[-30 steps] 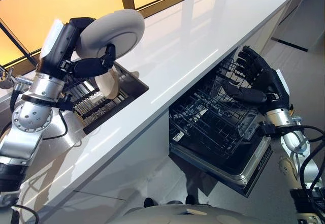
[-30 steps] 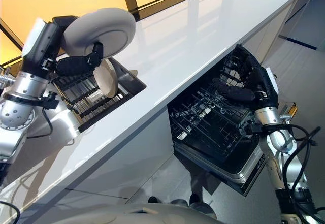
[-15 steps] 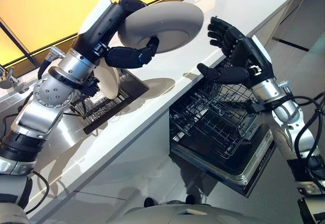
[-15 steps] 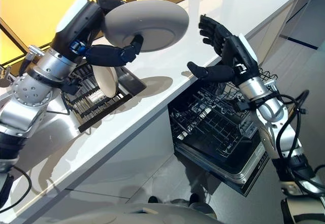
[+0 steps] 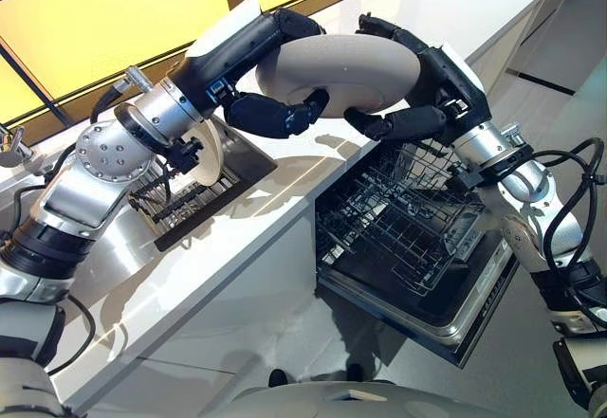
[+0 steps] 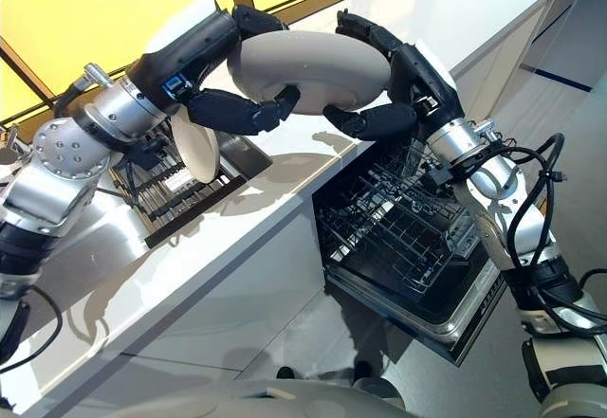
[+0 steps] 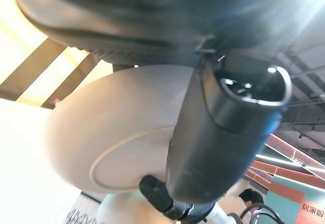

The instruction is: Pick up plates and place into dishwasher.

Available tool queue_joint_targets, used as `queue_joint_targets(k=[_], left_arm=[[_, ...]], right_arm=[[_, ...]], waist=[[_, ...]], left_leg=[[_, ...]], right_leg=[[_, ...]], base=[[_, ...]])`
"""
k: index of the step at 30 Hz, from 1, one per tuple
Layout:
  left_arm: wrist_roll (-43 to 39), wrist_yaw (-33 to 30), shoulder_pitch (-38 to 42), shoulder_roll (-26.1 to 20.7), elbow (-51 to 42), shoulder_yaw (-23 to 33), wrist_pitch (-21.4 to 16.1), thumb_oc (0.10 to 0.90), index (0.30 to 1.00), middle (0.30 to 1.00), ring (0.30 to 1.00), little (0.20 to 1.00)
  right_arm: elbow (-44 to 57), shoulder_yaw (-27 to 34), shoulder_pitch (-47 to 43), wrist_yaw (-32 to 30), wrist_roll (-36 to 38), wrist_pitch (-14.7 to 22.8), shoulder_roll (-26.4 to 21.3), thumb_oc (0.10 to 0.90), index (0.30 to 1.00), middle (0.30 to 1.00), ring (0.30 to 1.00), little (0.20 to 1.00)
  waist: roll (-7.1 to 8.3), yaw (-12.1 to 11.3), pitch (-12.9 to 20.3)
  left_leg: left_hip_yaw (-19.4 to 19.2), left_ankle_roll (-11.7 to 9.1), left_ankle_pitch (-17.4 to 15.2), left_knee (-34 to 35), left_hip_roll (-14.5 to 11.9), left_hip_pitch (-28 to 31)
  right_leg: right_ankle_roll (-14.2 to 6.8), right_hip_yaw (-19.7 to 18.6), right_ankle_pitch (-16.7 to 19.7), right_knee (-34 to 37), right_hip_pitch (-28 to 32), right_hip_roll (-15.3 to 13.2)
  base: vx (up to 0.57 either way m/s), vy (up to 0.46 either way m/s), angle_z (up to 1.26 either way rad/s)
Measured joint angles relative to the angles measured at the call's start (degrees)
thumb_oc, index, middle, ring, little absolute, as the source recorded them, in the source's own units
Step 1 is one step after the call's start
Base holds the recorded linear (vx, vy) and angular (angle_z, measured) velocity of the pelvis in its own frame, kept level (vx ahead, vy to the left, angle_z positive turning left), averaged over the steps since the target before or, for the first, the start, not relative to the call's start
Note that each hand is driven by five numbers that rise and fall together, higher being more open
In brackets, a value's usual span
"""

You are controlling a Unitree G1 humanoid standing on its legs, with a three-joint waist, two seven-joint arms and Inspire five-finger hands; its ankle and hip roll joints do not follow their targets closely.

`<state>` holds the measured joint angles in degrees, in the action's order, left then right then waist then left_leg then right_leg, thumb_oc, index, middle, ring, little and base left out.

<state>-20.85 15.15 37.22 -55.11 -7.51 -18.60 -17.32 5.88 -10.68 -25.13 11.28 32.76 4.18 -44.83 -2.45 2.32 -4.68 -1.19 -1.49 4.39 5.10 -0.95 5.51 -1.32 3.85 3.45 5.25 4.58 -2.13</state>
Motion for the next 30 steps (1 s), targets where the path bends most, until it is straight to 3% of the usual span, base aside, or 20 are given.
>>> queue_joint_targets(k=[7,8,9,17,19,20,21,22,23,24,26,29,30], left_arm=[[-0.45,1.64,0.74,0.88,3.31,-1.89,1.05,0.100,0.300,0.300,0.300,0.200],[-0.45,1.91,0.74,0.95,3.78,-1.92,1.04,0.100,0.300,0.300,0.300,0.200],[-0.45,2.30,0.74,1.33,4.96,-2.03,1.00,0.100,0.300,0.300,0.300,0.200],[-0.54,2.25,0.74,2.90,10.67,-3.76,0.97,0.100,0.300,0.300,0.300,0.200],[-0.50,2.30,0.77,2.82,10.73,-3.83,0.97,0.210,0.394,0.394,0.394,0.310],[-0.51,2.39,0.77,2.83,10.70,-3.96,0.91,0.622,0.747,0.747,0.747,0.722],[-0.54,2.39,0.77,2.86,10.70,-4.04,0.90,0.633,0.756,0.756,0.756,0.733],[-0.55,2.38,0.76,2.94,10.71,-4.07,0.88,0.630,0.754,0.754,0.754,0.730],[-0.61,2.39,0.76,2.95,10.71,-4.10,0.88,0.446,0.596,0.596,0.596,0.546],[-0.62,2.47,0.76,2.96,10.64,-4.13,0.85,0.443,0.594,0.594,0.594,0.543],[-0.65,2.50,0.76,2.97,10.61,-4.13,0.82,0.583,0.714,0.714,0.714,0.683],[-0.90,2.53,0.76,2.97,10.63,-4.13,0.82,0.100,0.300,0.300,0.300,0.200],[-0.98,2.54,0.76,2.97,10.63,-4.13,0.82,0.100,0.300,0.300,0.300,0.200]], right_arm=[[-2.89,-1.39,0.00,1.35,3.55,-0.41,1.21,0.800,0.900,0.900,0.900,0.900],[-2.99,-1.38,0.00,1.87,4.78,-0.43,1.22,0.339,0.505,0.505,0.505,0.439],[-2.98,-1.37,-0.02,2.74,6.91,-0.43,1.23,0.100,0.300,0.300,0.300,0.200],[-3.54,-1.56,-0.31,7.60,8.35,-0.39,2.26,0.100,0.300,0.300,0.300,0.200],[-3.56,-1.54,-0.31,8.43,7.62,-0.33,2.13,0.100,0.300,0.300,0.300,0.200],[-3.66,-1.54,-0.31,8.25,7.63,-0.31,2.13,0.100,0.300,0.300,0.300,0.200],[-3.66,-1.54,-0.31,7.97,7.65,-0.31,2.17,0.100,0.300,0.300,0.300,0.200],[-3.67,-1.54,-0.31,7.68,7.68,-0.30,2.22,0.100,0.300,0.300,0.300,0.200],[-3.67,-1.49,-0.31,7.59,7.70,-0.21,2.22,0.100,0.300,0.300,0.300,0.200],[-3.67,-1.31,-0.32,7.35,7.77,-0.16,2.22,0.100,0.300,0.300,0.300,0.200],[-3.68,-1.27,-0.32,7.28,7.79,-0.15,2.22,0.100,0.300,0.300,0.300,0.200],[-3.78,-1.26,-0.32,7.21,7.79,-0.15,2.27,0.100,0.300,0.300,0.300,0.200],[-3.78,-1.27,-0.32,7.19,7.79,-0.14,2.27,0.100,0.300,0.300,0.300,0.200]], waist=[[0.00,0.03,0.00],[0.00,0.04,0.00],[0.00,0.09,0.00],[0.06,0.48,-0.04],[0.06,0.48,-0.04],[0.06,0.47,-0.04],[0.06,0.47,-0.04],[0.06,0.48,-0.04],[0.06,0.48,-0.03],[0.06,0.48,-0.03],[0.06,0.49,-0.04],[0.06,0.49,-0.03],[0.06,0.49,-0.03]], left_leg=[[-0.02,0.00,0.00,0.00,-0.01,0.16],[-0.01,0.00,0.00,0.00,-0.01,0.18],[-0.01,0.00,0.00,0.00,-0.01,0.26],[-0.03,0.03,-0.03,0.03,-0.02,0.73],[-0.03,0.03,-0.04,0.02,-0.03,0.72],[-0.03,0.03,-0.04,0.02,-0.02,0.72],[-0.03,0.04,-0.04,0.02,-0.02,0.72],[-0.03,0.04,-0.04,0.02,-0.02,0.72],[-0.04,0.04,-0.04,0.02,-0.02,0.72],[-0.03,0.04,-0.04,0.02,-0.02,0.72],[-0.03,0.04,-0.04,0.02,-0.02,0.73],[-0.02,0.04,-0.04,0.02,-0.02,0.75],[-0.02,0.04,-0.04,0.02,-0.03,0.75]], right_leg=[[0.00,-0.01,0.00,0.00,0.16,0.01],[0.00,-0.01,0.00,0.00,0.18,0.02],[0.00,-0.01,0.00,0.00,0.28,0.02],[-0.01,-0.12,-0.01,0.01,0.70,0.01],[0.00,-0.13,-0.01,0.01,0.70,0.02],[0.00,-0.12,-0.01,0.00,0.71,0.01],[0.00,-0.13,-0.01,0.00,0.70,0.01],[0.00,-0.13,-0.01,0.00,0.70,0.01],[0.00,-0.14,-0.01,0.00,0.70,0.01],[0.00,-0.14,-0.01,0.00,0.70,0.02],[0.00,-0.14,-0.01,0.00,0.71,0.02],[0.00,-0.14,0.00,0.00,0.72,0.02],[0.00,-0.14,0.00,0.00,0.74,0.01]], base=[[0.00,0.000,0.00],[0.00,0.000,0.00],[0.00,0.000,0.00],[0.00,0.000,0.00],[0.00,0.000,0.00],[0.00,0.000,0.00],[0.00,0.000,0.00],[0.00,0.000,0.00],[0.00,0.000,0.00],[0.00,0.000,0.00],[0.00,0.000,0.00],[0.00,0.000,0.00],[0.00,0.000,0.00]])
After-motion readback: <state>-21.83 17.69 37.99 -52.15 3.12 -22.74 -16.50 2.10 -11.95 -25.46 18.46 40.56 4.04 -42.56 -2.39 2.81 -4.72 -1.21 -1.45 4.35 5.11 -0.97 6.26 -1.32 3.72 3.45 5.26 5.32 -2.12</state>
